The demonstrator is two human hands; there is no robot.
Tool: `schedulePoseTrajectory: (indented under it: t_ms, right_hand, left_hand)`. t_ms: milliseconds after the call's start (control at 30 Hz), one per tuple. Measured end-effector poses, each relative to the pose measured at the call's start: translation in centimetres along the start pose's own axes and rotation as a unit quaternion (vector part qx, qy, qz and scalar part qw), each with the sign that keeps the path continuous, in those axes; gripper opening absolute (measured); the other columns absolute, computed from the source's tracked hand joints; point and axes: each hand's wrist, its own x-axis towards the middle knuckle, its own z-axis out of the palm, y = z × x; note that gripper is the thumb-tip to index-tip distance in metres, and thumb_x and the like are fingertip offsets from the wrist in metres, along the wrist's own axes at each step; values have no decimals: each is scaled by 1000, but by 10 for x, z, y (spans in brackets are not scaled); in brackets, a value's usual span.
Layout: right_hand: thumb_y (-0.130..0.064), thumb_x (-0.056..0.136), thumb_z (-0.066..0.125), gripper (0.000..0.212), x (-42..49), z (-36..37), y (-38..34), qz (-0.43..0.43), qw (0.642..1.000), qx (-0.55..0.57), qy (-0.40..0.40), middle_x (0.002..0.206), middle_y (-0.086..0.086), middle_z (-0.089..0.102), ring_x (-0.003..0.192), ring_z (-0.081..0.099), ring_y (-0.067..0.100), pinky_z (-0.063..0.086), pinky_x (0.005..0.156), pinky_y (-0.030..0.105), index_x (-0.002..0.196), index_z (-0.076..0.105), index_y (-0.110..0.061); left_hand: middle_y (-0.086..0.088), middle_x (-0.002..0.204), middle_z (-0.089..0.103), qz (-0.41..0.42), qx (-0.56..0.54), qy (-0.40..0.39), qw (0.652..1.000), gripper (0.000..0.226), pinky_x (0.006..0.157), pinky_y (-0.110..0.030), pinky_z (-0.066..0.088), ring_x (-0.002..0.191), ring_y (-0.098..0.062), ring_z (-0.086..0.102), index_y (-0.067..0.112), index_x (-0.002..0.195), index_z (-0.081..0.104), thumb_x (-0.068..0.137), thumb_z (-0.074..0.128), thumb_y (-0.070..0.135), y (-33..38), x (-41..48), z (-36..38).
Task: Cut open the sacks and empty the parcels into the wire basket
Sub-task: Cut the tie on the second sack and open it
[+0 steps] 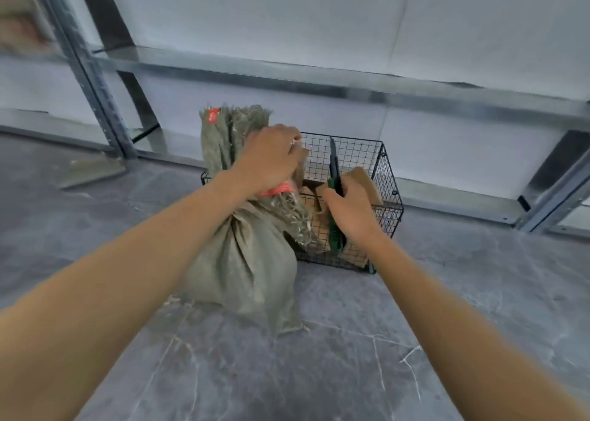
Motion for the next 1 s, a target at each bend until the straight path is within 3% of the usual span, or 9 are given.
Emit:
schedulePoseTrajectory:
  t_ms: [167, 267, 367, 500, 600, 733, 800, 867, 1000]
  right_hand:
    - [-24, 93, 51, 5, -6, 49, -20, 21, 995, 93, -26, 76, -8, 56, 65, 52, 7, 37, 55, 16, 91, 52, -20]
    - [-41, 84, 66, 33, -5, 71, -21, 39, 988, 134, -65, 96, -8, 68, 84, 65, 2, 45, 62, 11, 108, 59, -20]
    - [-41, 72, 79, 50, 1, 95, -18, 45, 990, 116, -71, 99, -4, 70, 87, 67, 8, 51, 69, 20, 112, 59, -18]
    - [-34, 71, 81, 50, 16, 120, -18, 74, 990, 116, -38, 71, -7, 58, 55, 52, 5, 39, 50, 20, 109, 58, -11]
    - [-22, 78, 76, 38, 27, 129, -17, 99, 985, 140, -16, 62, 0, 50, 41, 43, 7, 36, 39, 23, 104, 53, -5]
    - [-12, 86, 66, 19, 42, 131, -15, 147, 971, 187, 2, 55, 4, 40, 41, 36, 15, 33, 38, 25, 85, 48, -8]
    - [-7, 88, 62, 18, 48, 132, -13, 159, 968, 196, 3, 55, 4, 39, 43, 35, 15, 32, 39, 25, 77, 48, -10]
    - [-2, 90, 57, 24, 51, 134, -11, 158, 967, 199, 6, 54, 5, 38, 43, 33, 15, 31, 40, 24, 70, 46, -11]
    - [0, 90, 48, 30, 55, 136, -14, 149, 971, 186, 23, 52, 5, 38, 44, 33, 17, 30, 46, 27, 63, 43, -12]
  left_hand:
    - [-17, 139, 43, -176, -98, 215, 956, 38, 106, -39, 32, 128, -31, 40, 3, 133, 46, 98, 37, 15, -74, -16, -16]
    - [-17, 145, 37, -330, -234, 156, 901, 43, 104, -32, 31, 131, -31, 39, 3, 140, 36, 101, 31, 18, -102, -30, -12]
    - [-31, 115, 50, -381, -312, 85, 866, 24, 71, -26, 40, 99, -40, 51, -1, 95, 52, 97, 30, 8, -124, -36, -3]
    - [-10, 100, 55, -351, -384, -24, 853, 35, 70, -28, 37, 99, -21, 48, 11, 120, 53, 90, 41, -4, -134, -40, 9]
    - [-17, 104, 63, -326, -420, -92, 842, 35, 83, -35, 47, 96, -25, 58, 5, 114, 56, 85, 45, -12, -138, -42, 19]
    - [-20, 115, 64, -271, -439, -211, 831, 33, 96, -38, 50, 102, -26, 63, -5, 118, 57, 87, 48, -12, -137, -42, 22]
    - [-10, 123, 59, -251, -415, -267, 833, 32, 95, -28, 45, 110, -19, 55, -5, 124, 52, 92, 50, -6, -128, -44, 21]
    - [-4, 118, 53, -218, -398, -262, 852, 37, 84, -16, 42, 113, -15, 45, -7, 130, 45, 93, 50, -6, -123, -45, 22]
    - [-26, 118, 54, -135, -286, -276, 908, 26, 88, -29, 47, 108, -30, 57, -7, 119, 51, 99, 38, 2, -121, -45, 32]
